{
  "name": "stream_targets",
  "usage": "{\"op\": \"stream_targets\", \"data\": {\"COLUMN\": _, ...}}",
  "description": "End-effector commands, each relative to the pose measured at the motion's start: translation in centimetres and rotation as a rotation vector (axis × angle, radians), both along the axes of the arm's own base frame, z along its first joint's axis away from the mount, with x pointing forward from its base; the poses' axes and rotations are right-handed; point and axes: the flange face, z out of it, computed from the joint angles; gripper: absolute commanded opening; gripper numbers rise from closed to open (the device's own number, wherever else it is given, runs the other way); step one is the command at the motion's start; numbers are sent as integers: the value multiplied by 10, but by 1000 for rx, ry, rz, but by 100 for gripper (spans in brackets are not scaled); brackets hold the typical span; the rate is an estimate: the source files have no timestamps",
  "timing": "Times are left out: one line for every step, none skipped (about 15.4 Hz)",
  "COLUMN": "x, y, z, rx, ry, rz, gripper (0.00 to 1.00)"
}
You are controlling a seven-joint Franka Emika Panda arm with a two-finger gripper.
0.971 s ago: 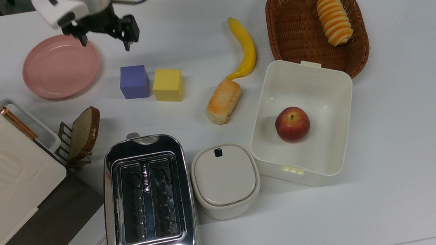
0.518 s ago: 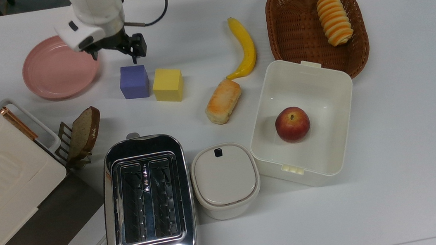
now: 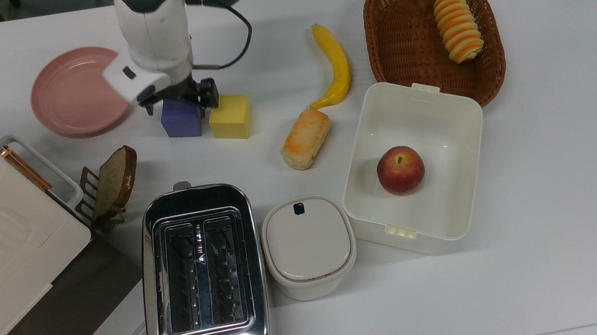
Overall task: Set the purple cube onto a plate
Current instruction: 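Close the gripper on the purple cube, then lift the purple cube and carry it over the pink plate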
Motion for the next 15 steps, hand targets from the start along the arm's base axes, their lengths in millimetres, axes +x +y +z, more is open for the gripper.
{"op": "stream_targets", "data": {"x": 2, "y": 4, "z": -17, "rx": -9, "ry": -14, "rz": -21, "gripper": 100}}
{"op": "stream_targets", "data": {"x": 2, "y": 3, "z": -17, "rx": -8, "ry": -14, "rz": -24, "gripper": 98}}
{"op": "stream_targets", "data": {"x": 2, "y": 3, "z": -16, "rx": -8, "ry": -16, "rz": -22, "gripper": 82}}
{"op": "stream_targets", "data": {"x": 2, "y": 3, "z": -15, "rx": -7, "ry": -14, "rz": -13, "gripper": 59}}
{"op": "stream_targets", "data": {"x": 3, "y": 1, "z": -9, "rx": -8, "ry": -19, "rz": -17, "gripper": 34}}
{"op": "stream_targets", "data": {"x": 3, "y": -3, "z": -2, "rx": -6, "ry": -28, "rz": -25, "gripper": 13}}
{"op": "stream_targets", "data": {"x": 3, "y": -6, "z": 10, "rx": -5, "ry": -39, "rz": -30, "gripper": 0}}
{"op": "stream_targets", "data": {"x": 4, "y": -8, "z": 23, "rx": 1, "ry": -25, "rz": -36, "gripper": 0}}
{"op": "stream_targets", "data": {"x": 5, "y": -16, "z": 37, "rx": 10, "ry": 4, "rz": -50, "gripper": 0}}
{"op": "stream_targets", "data": {"x": 5, "y": -27, "z": 52, "rx": 33, "ry": 29, "rz": -65, "gripper": 0}}
{"op": "stream_targets", "data": {"x": 2, "y": -37, "z": 66, "rx": 68, "ry": 48, "rz": -59, "gripper": 1}}
{"op": "stream_targets", "data": {"x": -3, "y": -51, "z": 73, "rx": 92, "ry": 56, "rz": -59, "gripper": 2}}
{"op": "stream_targets", "data": {"x": -10, "y": -69, "z": 75, "rx": 96, "ry": 56, "rz": -63, "gripper": 2}}
{"op": "stream_targets", "data": {"x": -15, "y": -85, "z": 71, "rx": 95, "ry": 61, "rz": -70, "gripper": 3}}
{"op": "stream_targets", "data": {"x": -19, "y": -103, "z": 65, "rx": 93, "ry": 71, "rz": -84, "gripper": 4}}
